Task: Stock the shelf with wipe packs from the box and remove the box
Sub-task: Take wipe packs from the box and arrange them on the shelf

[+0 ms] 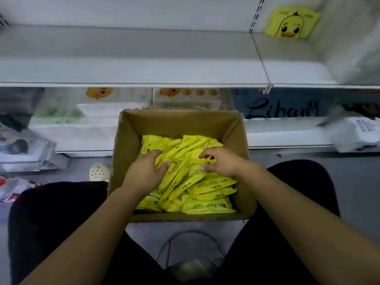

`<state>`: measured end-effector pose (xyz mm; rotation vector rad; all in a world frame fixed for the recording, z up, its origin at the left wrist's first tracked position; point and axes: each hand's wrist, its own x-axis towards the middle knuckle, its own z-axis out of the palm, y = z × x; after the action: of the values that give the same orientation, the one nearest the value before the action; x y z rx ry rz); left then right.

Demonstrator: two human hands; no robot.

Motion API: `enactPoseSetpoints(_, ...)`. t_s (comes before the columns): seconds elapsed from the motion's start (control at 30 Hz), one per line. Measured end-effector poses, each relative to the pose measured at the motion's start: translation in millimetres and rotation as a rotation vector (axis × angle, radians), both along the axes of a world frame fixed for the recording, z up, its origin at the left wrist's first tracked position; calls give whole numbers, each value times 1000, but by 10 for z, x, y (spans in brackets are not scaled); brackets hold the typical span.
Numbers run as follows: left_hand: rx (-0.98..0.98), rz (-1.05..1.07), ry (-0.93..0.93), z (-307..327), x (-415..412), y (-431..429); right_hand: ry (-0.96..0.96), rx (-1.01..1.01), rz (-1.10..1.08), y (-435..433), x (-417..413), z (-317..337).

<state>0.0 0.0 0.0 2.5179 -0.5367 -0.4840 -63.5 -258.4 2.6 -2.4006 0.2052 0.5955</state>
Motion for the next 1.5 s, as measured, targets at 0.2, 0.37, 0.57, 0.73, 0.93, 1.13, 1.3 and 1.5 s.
enactPoseSetpoints(0.2,-47,74,123,-254,-334,91,140,9,9,83,-148,-395)
enactPoseSetpoints(0.37,-121,172,229,-345,-457,100,37,24,-71,74,-169,-523)
enactPoseSetpoints(0.57,-133,137,270,-320,-538,45,-59,101,-109,130,-205,-567)
enactPoseSetpoints(0.73,-154,109,291,-249,-548,67,-173,222,-186,146,-250,-346)
enactPoseSetpoints(0.93,-335,264,386,-66,-538,-40,-274,393,-352,118,-292,-32)
enactPoseSetpoints(1.13,-470,518,506,-135,-495,46,-104,481,-513,78,-368,-198)
enactPoseSetpoints(1.3,-588,657,494,-135,-483,212,172,182,-171,-74,-496,-370)
enactPoseSetpoints(1.5,-644,718,449,-111,-484,186,192,36,-103,-39,-484,-444)
